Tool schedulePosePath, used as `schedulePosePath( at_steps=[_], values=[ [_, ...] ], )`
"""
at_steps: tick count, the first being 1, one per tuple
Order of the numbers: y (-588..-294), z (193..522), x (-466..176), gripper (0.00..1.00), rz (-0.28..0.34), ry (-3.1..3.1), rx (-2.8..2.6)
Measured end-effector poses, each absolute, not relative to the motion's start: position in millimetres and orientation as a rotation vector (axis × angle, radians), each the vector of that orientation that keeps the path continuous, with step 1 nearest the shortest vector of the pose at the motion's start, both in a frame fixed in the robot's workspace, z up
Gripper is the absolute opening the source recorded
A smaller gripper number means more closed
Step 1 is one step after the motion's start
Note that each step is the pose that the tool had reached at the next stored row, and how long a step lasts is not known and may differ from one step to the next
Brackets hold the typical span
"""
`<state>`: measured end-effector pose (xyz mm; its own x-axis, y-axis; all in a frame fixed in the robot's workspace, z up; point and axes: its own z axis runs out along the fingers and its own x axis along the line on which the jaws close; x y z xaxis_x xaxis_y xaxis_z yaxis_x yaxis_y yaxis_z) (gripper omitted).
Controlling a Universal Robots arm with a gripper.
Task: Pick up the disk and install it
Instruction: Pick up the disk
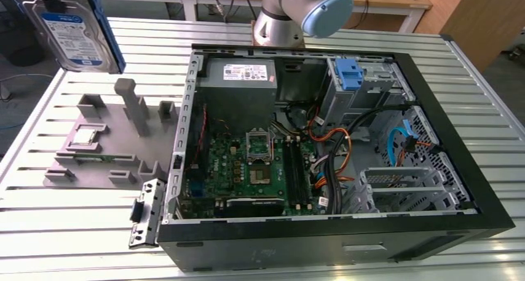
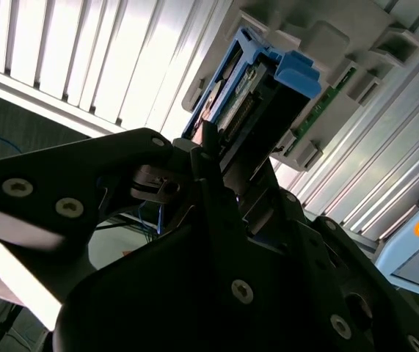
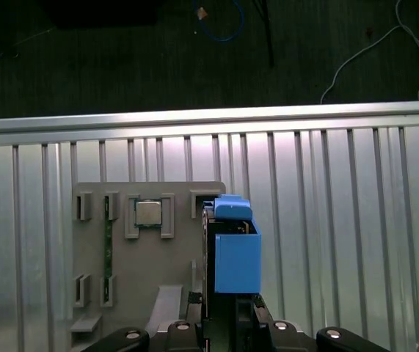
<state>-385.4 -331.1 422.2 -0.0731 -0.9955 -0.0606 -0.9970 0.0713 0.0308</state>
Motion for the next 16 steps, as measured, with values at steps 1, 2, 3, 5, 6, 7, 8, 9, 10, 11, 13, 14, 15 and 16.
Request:
schedulePosePath(
  at_steps=[1, 2, 3, 5, 6, 7, 8, 9, 10, 11, 13, 14, 15, 16],
  values=[
    [-331.1, 422.4, -385.4, 0.35, 0.099, 2.282, -2.122],
    [-331.1, 423.0, -385.4, 0.35, 0.100, 2.282, -2.123],
    [-331.1, 423.5, -385.4, 0.35, 0.099, 2.282, -2.122],
    [-331.1, 424.7, -385.4, 0.35, 0.099, 2.282, -2.122],
    [-331.1, 425.4, -385.4, 0.35, 0.099, 2.282, -2.122],
    [-331.1, 426.1, -385.4, 0.35, 0.099, 2.282, -2.122],
    [-331.1, 426.7, -385.4, 0.35, 0.099, 2.282, -2.122],
    [-331.1, 426.9, -385.4, 0.35, 0.099, 2.282, -2.122],
    [-331.1, 426.9, -385.4, 0.35, 0.099, 2.282, -2.122],
    [-331.1, 426.9, -385.4, 0.35, 0.099, 2.282, -2.122],
    [-331.1, 427.0, -385.4, 0.35, 0.099, 2.282, -2.122],
    [-331.1, 427.1, -385.4, 0.35, 0.099, 2.282, -2.122],
    [-331.1, 427.4, -385.4, 0.35, 0.099, 2.282, -2.122],
    [-331.1, 427.6, -385.4, 0.35, 0.100, 2.282, -2.123]
  ],
)
